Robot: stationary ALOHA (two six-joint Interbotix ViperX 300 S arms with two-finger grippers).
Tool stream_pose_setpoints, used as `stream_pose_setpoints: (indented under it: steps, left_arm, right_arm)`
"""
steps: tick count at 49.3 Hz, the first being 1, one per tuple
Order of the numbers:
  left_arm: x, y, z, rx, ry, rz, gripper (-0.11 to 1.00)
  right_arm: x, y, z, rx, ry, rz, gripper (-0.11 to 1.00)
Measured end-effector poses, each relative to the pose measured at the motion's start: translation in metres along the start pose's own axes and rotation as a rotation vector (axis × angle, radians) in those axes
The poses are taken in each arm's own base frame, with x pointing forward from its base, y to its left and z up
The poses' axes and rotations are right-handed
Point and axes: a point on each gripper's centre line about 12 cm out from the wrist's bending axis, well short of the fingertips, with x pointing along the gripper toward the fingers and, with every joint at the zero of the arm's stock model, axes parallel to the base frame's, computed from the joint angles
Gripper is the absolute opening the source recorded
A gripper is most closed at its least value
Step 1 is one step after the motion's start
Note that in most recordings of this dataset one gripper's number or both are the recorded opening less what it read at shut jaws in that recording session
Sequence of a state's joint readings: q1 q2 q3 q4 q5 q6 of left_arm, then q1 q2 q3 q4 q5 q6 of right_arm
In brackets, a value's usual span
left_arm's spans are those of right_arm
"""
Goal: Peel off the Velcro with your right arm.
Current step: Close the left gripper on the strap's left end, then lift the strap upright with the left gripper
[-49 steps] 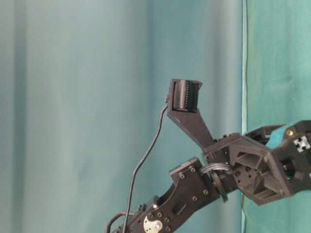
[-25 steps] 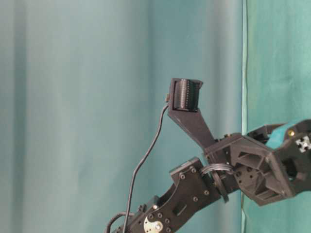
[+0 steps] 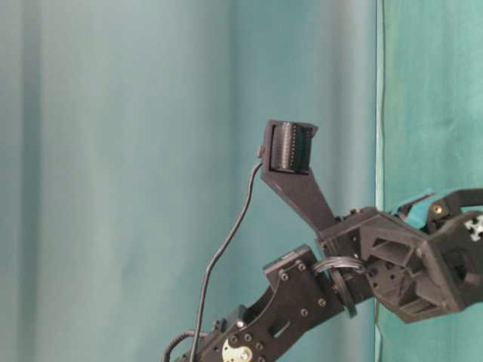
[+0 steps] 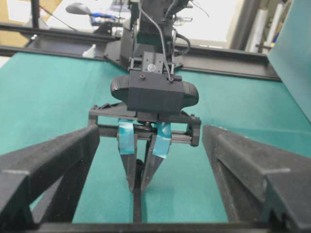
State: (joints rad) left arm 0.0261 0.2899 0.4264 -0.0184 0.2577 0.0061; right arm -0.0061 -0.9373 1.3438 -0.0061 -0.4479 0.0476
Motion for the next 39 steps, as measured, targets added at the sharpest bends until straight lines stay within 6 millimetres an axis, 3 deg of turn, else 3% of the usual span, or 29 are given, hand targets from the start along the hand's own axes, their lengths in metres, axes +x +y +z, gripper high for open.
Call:
stream_pose_setpoints:
  steps: [16, 28, 39]
  left_arm:
    - [-0.021, -0.001, 0.013, -0.006, -0.048, -0.002, 0.10]
    - [-0.066, -0.012, 0.036, 0.010, -0.158, -0.019, 0.10]
    - [-0.098, -0.013, 0.041, -0.021, -0.231, -0.027, 0.10]
  right_arm:
    - [-0.001, 0.000, -0.002, 0.000, 0.006, -0.002, 0.81]
    - [-0.001, 0.000, -0.002, -0.008, 0.006, 0.002, 0.81]
    - [0.004, 0.003, 0.010, -0.057, -0.024, 0.021, 0.81]
